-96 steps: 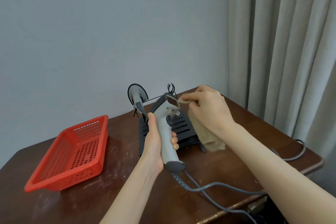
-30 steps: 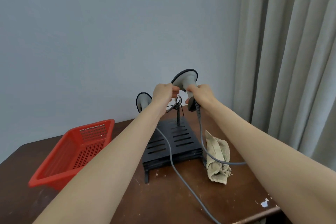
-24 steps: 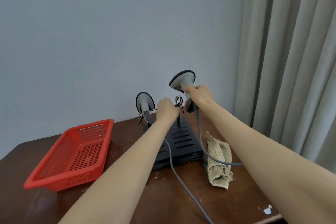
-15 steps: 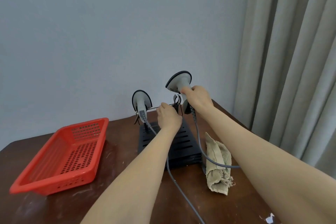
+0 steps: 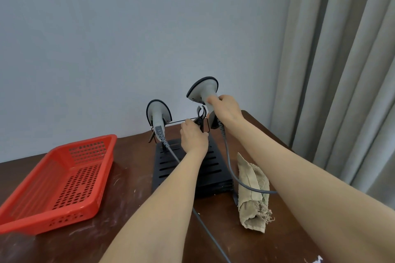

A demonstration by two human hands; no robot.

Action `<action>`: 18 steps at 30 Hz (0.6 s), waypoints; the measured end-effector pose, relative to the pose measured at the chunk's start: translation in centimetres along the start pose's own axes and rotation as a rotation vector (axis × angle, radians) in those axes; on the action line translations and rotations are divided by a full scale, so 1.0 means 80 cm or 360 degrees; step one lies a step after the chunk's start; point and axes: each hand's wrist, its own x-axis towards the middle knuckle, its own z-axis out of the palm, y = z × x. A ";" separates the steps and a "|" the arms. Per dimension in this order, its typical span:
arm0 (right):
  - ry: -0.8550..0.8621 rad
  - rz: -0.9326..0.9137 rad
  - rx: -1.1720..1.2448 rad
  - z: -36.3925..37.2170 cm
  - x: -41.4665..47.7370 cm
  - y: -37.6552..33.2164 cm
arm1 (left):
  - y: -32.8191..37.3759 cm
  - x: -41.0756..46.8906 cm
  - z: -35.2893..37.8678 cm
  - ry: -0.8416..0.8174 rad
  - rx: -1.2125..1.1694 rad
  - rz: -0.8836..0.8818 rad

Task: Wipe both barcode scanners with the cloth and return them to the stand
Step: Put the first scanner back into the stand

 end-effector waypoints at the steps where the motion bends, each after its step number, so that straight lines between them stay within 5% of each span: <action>1: 0.0003 0.0000 0.0014 0.000 0.000 0.000 | -0.002 0.000 0.000 -0.0001 -0.0007 0.0001; 18: -0.0091 -0.0111 -0.0074 0.019 -0.008 0.000 | -0.008 -0.012 -0.003 -0.0013 0.0078 0.0156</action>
